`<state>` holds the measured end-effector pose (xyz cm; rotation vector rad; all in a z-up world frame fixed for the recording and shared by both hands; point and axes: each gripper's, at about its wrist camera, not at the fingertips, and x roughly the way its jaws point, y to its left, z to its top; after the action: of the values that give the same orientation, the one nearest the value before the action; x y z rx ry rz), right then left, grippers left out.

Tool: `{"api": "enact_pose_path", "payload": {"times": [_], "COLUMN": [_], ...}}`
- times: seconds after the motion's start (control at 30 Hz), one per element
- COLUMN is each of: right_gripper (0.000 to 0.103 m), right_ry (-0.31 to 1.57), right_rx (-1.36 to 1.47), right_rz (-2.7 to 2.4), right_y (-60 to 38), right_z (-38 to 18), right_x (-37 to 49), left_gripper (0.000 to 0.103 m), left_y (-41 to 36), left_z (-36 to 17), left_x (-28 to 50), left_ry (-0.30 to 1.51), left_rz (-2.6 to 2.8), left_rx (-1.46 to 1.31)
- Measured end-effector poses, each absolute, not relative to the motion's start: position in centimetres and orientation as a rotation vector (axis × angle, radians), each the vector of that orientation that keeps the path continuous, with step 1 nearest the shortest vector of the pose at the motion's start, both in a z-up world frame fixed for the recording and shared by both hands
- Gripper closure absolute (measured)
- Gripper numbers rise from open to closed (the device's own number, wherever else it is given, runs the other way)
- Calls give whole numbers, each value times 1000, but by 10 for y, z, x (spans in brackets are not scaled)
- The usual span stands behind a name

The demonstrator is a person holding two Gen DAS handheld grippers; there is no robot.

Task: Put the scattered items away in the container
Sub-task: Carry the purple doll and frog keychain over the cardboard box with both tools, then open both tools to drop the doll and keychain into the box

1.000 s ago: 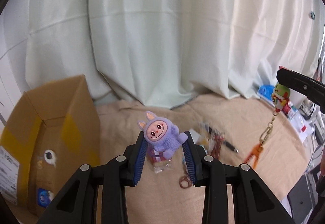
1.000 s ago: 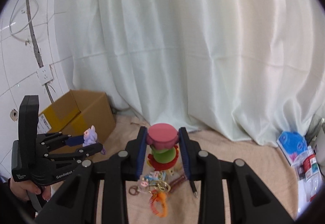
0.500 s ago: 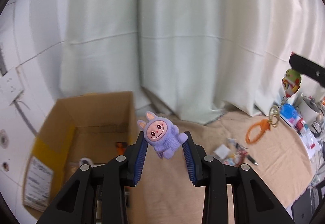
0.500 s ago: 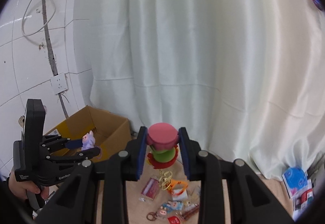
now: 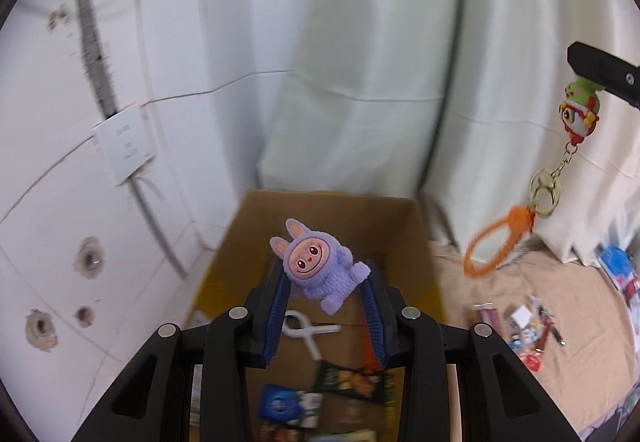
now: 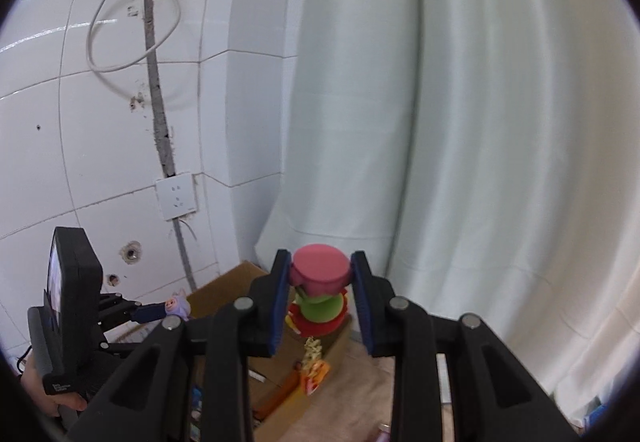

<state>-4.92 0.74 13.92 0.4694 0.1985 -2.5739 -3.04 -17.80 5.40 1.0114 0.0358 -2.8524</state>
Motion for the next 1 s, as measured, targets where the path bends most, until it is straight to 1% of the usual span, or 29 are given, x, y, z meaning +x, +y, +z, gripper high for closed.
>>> {"api": "enact_pose_path", "payload": {"times": [0.17, 0.27, 0.63, 0.77, 1.0], "right_gripper": [69, 69, 69, 69, 68], "right_ry": [187, 199, 222, 219, 230], "right_rx": [509, 557, 787, 818, 836], "right_rz": [-2528, -2502, -2380, -2364, -2354], "right_y": [-21, -35, -62, -67, -72], "right_z": [134, 120, 24, 10, 4], "right_x": [-63, -69, -83, -85, -87], "left_gripper": [67, 67, 67, 67, 67], "left_y": [-205, -216, -222, -220, -222], "left_z": [43, 30, -21, -30, -36], "left_x": [-30, -30, -33, -34, -36], "left_ry": [50, 64, 115, 114, 139], "left_rz": [-2801, -2781, -2743, -2739, -2725], "left_rx": [1043, 1068, 1165, 1189, 1199]}}
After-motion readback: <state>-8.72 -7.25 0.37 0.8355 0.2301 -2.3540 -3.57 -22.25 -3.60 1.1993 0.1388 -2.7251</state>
